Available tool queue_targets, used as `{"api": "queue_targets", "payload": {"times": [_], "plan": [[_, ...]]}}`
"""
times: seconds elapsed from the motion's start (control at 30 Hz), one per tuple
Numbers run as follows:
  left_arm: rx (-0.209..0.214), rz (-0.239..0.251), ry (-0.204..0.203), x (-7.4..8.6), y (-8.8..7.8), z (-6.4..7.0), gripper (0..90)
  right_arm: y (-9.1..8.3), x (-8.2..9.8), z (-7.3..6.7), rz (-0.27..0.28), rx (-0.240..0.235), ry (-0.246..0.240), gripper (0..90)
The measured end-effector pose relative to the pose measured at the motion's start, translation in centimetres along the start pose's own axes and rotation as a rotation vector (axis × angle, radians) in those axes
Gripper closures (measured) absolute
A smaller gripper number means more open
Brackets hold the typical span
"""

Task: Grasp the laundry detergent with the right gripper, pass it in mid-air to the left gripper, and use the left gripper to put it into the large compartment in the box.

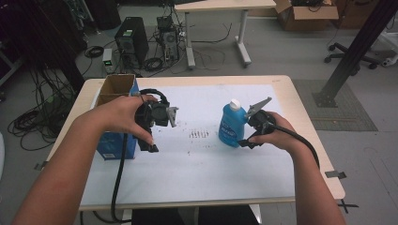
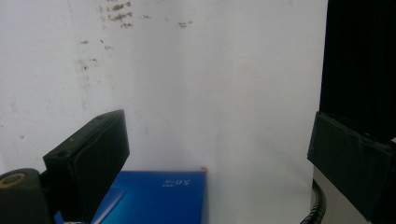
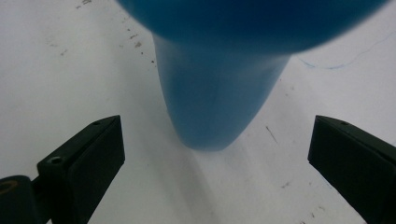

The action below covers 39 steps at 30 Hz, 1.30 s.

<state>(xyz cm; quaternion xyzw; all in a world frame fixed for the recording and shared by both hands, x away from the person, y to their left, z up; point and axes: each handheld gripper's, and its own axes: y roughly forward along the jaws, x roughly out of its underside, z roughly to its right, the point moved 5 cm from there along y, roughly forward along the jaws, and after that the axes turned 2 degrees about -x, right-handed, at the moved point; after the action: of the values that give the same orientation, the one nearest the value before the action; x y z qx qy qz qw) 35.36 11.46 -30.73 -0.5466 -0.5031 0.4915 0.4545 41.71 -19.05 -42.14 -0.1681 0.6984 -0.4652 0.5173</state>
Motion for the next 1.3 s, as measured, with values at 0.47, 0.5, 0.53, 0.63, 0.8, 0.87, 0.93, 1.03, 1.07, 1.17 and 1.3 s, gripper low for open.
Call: {"api": "queue_targets", "payload": {"times": [0.47, 0.5, 0.53, 0.63, 0.8, 0.87, 0.93, 1.03, 1.07, 1.17, 1.3], "plan": [[0.002, -0.004, -0.008, 0.2, 0.3, -0.1, 5.9, 1.1, -0.1, 0.1, 0.139, 0.018, 0.045, 3.2], [0.002, -0.005, -0.007, 0.2, 0.3, -0.1, 5.9, 1.2, -0.2, 0.0, 0.144, 0.020, 0.046, 3.2], [0.003, -0.007, -0.007, 0.2, 0.3, -0.1, 5.9, 1.2, -0.2, 0.0, 0.146, 0.023, 0.046, 3.2], [0.002, -0.012, -0.009, 0.2, 0.4, -0.1, 5.9, 1.3, -0.3, 0.0, 0.163, 0.025, 0.044, 3.3], [0.005, -0.017, -0.012, 0.3, 0.5, -0.1, 5.9, 1.4, -0.4, 0.1, 0.196, 0.036, 0.054, 3.3], [0.005, -0.018, -0.011, 0.3, 0.5, -0.1, 5.9, 1.4, -0.4, 0.1, 0.211, 0.039, 0.062, 2.6], [0.006, -0.014, -0.008, 0.2, 0.5, -0.1, 5.9, 1.5, -0.4, 0.1, 0.229, 0.042, 0.071, 2.4], [0.006, -0.013, -0.009, 0.2, 0.6, -0.1, 5.9, 1.6, -0.4, 0.1, 0.250, 0.057, 0.070, 2.3], [0.007, -0.015, -0.008, 0.1, 0.6, -0.1, 5.9, 1.6, -0.4, 0.1, 0.262, 0.060, 0.071, 2.3], [0.007, -0.016, -0.008, 0.1, 0.7, -0.1, 6.0, 1.7, -0.6, 0.2, 0.289, 0.075, 0.077, 2.2], [0.009, -0.019, -0.006, 0.0, 0.6, -0.1, 6.0, 1.9, -0.7, 0.1, 0.322, 0.082, 0.084, 2.2]]}}
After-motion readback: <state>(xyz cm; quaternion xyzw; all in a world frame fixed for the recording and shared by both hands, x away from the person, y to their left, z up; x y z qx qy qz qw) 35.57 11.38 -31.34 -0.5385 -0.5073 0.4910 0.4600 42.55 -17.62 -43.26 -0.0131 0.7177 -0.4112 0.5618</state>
